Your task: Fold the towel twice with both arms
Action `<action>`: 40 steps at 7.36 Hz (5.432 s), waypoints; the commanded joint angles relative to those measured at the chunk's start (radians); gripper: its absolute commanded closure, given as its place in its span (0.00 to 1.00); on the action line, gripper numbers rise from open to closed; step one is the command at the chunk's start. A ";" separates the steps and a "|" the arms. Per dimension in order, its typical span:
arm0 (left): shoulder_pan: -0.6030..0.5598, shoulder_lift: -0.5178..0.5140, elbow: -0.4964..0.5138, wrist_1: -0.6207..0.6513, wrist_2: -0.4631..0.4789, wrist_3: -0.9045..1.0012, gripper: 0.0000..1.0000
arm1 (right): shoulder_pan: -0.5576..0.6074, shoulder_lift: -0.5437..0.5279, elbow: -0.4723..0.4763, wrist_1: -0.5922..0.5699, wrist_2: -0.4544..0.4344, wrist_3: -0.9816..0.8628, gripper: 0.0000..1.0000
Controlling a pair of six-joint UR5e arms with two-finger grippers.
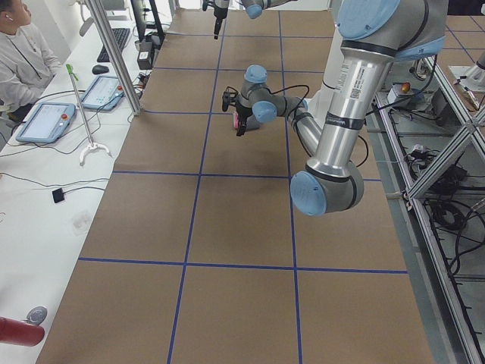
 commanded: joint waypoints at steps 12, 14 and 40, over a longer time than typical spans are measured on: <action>-0.981 0.349 0.222 0.391 -0.504 1.399 0.00 | 0.533 -0.306 -0.190 -0.006 0.226 -0.838 0.00; -0.975 0.386 0.231 0.255 -0.502 1.278 0.00 | 0.533 -0.304 -0.193 -0.006 0.226 -0.836 0.00; -0.972 0.420 0.267 0.191 -0.491 1.287 0.00 | 0.533 -0.319 -0.224 0.003 0.245 -0.836 0.00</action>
